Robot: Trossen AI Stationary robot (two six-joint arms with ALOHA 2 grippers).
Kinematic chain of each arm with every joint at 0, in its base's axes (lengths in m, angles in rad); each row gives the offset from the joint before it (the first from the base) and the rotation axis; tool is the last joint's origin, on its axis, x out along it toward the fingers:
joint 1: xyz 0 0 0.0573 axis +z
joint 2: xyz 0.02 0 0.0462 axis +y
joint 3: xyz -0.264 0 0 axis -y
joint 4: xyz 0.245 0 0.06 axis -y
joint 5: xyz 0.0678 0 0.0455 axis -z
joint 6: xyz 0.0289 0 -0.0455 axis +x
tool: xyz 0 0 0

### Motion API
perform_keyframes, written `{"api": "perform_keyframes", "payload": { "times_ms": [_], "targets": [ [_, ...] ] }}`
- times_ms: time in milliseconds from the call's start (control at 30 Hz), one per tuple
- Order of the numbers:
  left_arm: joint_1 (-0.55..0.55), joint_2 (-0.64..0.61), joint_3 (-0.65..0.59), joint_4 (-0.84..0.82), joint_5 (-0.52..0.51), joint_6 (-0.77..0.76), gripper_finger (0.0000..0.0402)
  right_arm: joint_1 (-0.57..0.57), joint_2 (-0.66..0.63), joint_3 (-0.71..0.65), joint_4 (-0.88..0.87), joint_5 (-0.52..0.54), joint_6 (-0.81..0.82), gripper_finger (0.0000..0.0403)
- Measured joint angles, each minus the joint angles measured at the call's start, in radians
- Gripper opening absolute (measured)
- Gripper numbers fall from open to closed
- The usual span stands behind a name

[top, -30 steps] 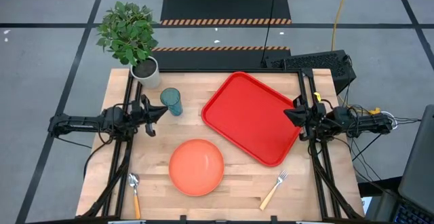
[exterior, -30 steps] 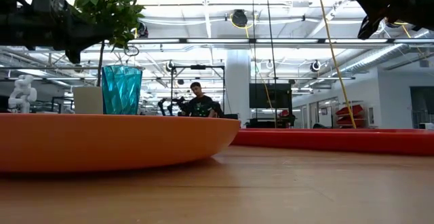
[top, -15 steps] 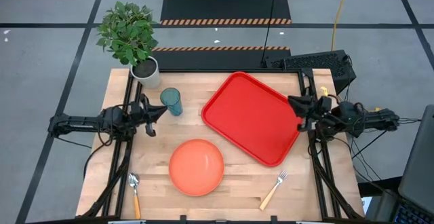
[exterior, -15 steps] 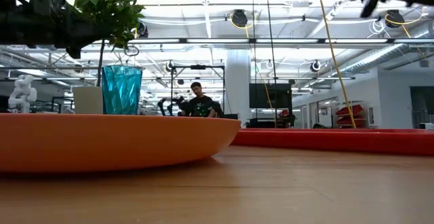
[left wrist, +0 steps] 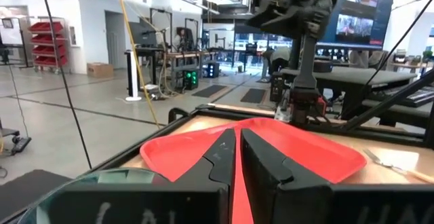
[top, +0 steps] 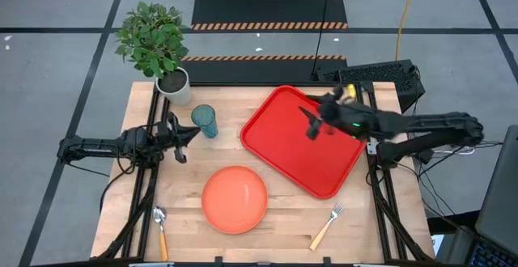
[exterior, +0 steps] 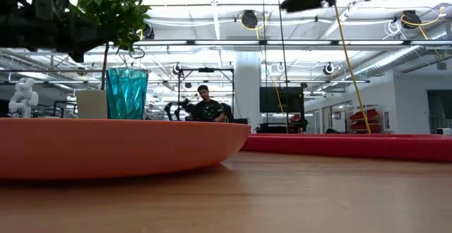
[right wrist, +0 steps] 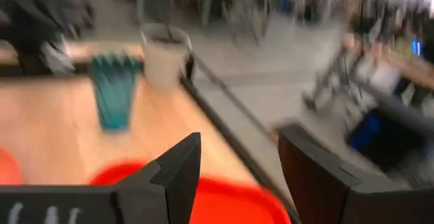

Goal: Pick and place plate/cup/fork/spoon on tray
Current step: Prepare the red serving tray

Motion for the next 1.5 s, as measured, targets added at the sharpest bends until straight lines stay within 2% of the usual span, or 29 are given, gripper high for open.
{"api": "perform_keyframes", "payload": {
  "times_ms": [133,200,333,400,733,1100,1367,1500],
  "targets": [
    [0.0,0.0,0.0,-0.036,-0.001,-0.026,0.0026,-0.058,0.161,0.137,-0.2,-0.032,0.061,0.0193],
    [0.0,0.0,0.0,-0.055,-0.003,-0.045,0.0026,-0.089,0.222,0.181,-0.242,-0.141,0.116,0.0193],
    [0.0,0.0,0.0,-0.071,-0.004,-0.087,0.0026,-0.129,0.325,0.211,-0.277,-0.44,0.251,0.0192],
    [0.0,0.0,0.0,-0.08,-0.004,-0.108,0.0026,-0.126,0.376,0.211,-0.294,-0.515,0.283,0.019],
    [0.0,0.0,0.0,-0.128,-0.003,-0.155,0.0026,0.025,0.567,0.215,-0.375,-0.524,0.341,0.0175],
    [0.0,0.0,0.0,-0.126,-0.003,-0.161,0.0026,0.221,0.677,0.346,-0.503,-0.492,0.438,0.0173],
    [0.0,0.0,0.0,-0.125,-0.004,-0.168,0.0026,0.288,0.782,0.39,-0.74,-0.523,0.551,0.0173],
    [0.0,0.0,0.0,-0.125,-0.003,-0.175,0.0026,0.297,0.785,0.393,-0.775,-0.53,0.667,0.0173]
  ]
}}
